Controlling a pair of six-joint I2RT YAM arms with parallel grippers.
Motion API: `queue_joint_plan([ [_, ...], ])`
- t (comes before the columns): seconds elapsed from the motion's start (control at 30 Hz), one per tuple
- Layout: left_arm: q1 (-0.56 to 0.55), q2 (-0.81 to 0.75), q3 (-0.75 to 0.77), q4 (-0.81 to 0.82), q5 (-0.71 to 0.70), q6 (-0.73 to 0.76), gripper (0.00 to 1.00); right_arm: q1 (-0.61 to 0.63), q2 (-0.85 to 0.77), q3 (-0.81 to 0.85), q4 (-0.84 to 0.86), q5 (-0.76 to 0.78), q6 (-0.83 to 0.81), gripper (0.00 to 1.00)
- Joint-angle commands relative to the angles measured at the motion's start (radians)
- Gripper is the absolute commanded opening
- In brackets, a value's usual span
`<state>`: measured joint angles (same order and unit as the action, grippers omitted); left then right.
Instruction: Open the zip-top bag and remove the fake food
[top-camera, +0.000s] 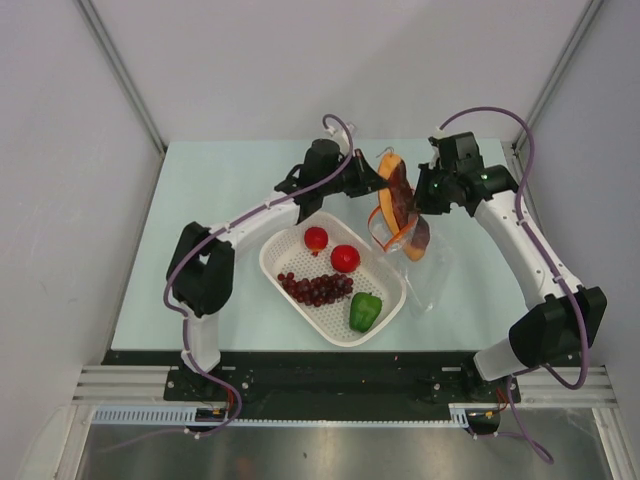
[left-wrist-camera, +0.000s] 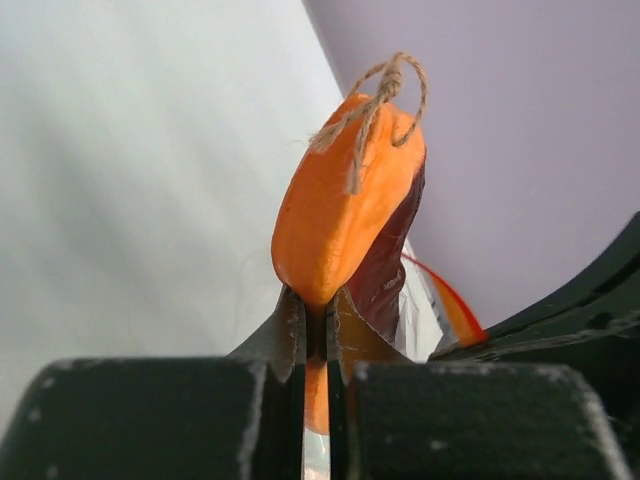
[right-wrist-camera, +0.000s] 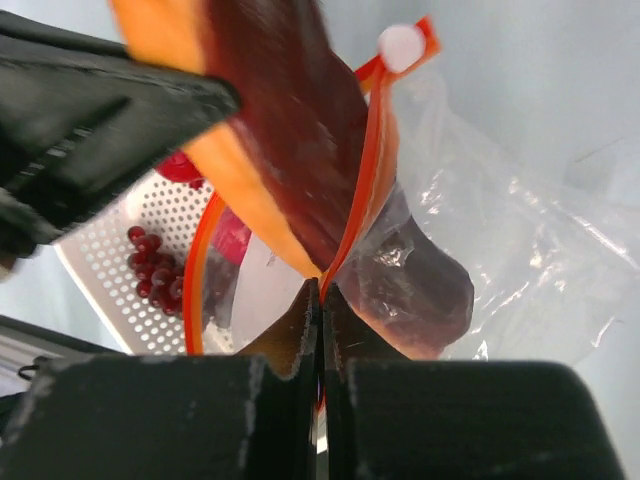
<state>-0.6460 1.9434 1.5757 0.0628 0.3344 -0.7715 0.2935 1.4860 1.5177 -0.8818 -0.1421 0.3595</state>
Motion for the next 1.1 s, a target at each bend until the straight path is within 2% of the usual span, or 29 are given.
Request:
queue_joint_plan([
  [0.0,0.032,-0.052,0.075,0.095,-0.017,-0.054,0.00,-0.036,-0.024,-0.002,-0.025,0.068,-0.044,0.00],
  [0.27,0.121,-0.162,0.070,0.097,-0.046,-0.038,0.00,-0.051,-0.013,-0.001,-0.026,0.087,-0.068,0.00],
  [0.4,0.146,-0.219,0.052,0.048,-0.035,0.008,0.00,-0.093,0.013,0.007,-0.016,0.101,-0.053,0.00],
  [0.6,0.163,-0.334,-0.078,-0.055,-0.006,0.044,0.00,-0.154,0.092,0.064,-0.039,0.194,-0.041,0.00],
  [0.63,0.164,-0.363,-0.115,-0.136,-0.006,0.054,0.00,-0.160,0.106,0.073,-0.048,0.220,-0.040,0.00],
  [0.8,0.172,-0.501,-0.304,-0.285,-0.081,0.043,0.00,-0.192,0.192,0.137,-0.077,0.272,-0.042,0.00],
  [0.83,0.174,-0.529,-0.342,-0.363,-0.098,0.037,0.00,-0.192,0.201,0.153,-0.077,0.283,-0.048,0.00],
  [0.93,0.183,-0.549,-0.400,-0.470,-0.103,0.049,0.00,-0.198,0.241,0.182,-0.080,0.325,-0.062,0.00],
  [1.07,0.189,-0.569,-0.491,-0.483,-0.109,0.054,0.00,-0.209,0.302,0.240,-0.092,0.348,-0.073,0.00],
])
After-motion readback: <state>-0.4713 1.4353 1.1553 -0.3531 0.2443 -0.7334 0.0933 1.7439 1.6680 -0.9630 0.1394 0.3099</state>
